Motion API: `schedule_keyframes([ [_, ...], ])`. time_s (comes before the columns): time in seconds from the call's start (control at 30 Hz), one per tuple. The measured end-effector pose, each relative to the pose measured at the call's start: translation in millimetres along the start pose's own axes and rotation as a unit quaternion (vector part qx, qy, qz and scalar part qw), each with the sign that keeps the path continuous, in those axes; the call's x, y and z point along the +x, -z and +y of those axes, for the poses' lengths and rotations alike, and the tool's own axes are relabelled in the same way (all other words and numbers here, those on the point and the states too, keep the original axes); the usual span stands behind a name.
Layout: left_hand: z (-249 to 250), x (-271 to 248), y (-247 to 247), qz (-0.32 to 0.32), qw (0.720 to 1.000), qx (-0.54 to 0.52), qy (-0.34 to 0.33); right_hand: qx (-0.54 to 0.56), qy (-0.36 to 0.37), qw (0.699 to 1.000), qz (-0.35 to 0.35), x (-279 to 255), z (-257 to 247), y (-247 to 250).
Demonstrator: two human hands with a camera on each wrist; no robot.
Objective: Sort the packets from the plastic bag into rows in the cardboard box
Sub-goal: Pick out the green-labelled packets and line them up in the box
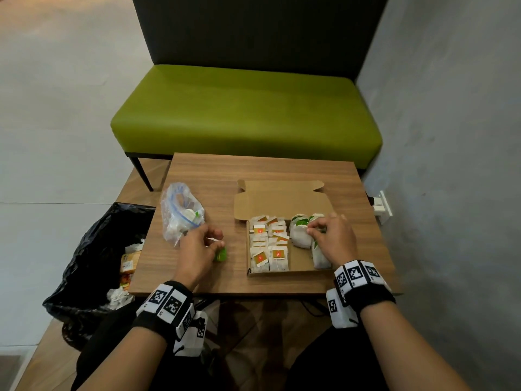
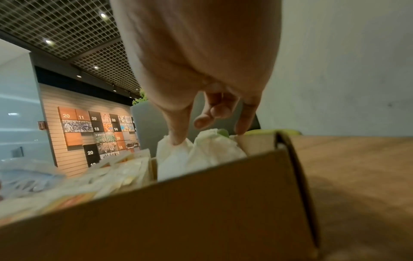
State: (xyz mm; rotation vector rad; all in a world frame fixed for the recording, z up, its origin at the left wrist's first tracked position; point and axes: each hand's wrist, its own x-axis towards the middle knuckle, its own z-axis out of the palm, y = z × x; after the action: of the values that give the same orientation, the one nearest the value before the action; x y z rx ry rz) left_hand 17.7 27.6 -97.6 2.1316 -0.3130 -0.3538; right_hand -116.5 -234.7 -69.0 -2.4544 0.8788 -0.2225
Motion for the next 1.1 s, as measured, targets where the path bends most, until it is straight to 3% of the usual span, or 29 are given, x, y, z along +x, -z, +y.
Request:
schedule_keyframes([
  [0.27, -1.7, -1.3, -4.2, 0.034, 0.999, 0.016, 0.021, -0.02, -0.038, 0.999, 0.025, 2.6, 2.0, -4.7],
  [0.4, 3.3, -7.6, -4.1, 0.062, 0.994, 0.089, 0.001, -0.005, -0.026, 0.998, 0.048, -1.4, -1.8, -0.7],
  [0.67, 2.5, -17.6, -17.2, 0.025, 0.966, 0.254, -0.027, 0.039, 0.117, 0.992, 0.037, -42.4, -53.9, -22.7],
  [0.8, -6.3, -26.0, -16.3, 0.04, 0.946, 0.316, -0.055, 0.052, 0.13, 0.99, 0.014, -58.4, -67.8, -41.1],
  [1.1, -10.5, -30.2, -8.0, 0.018, 0.943, 0.322, -0.08, -0.024, 0.221, 0.973, -0.066, -83.8, -104.3, -65.0],
])
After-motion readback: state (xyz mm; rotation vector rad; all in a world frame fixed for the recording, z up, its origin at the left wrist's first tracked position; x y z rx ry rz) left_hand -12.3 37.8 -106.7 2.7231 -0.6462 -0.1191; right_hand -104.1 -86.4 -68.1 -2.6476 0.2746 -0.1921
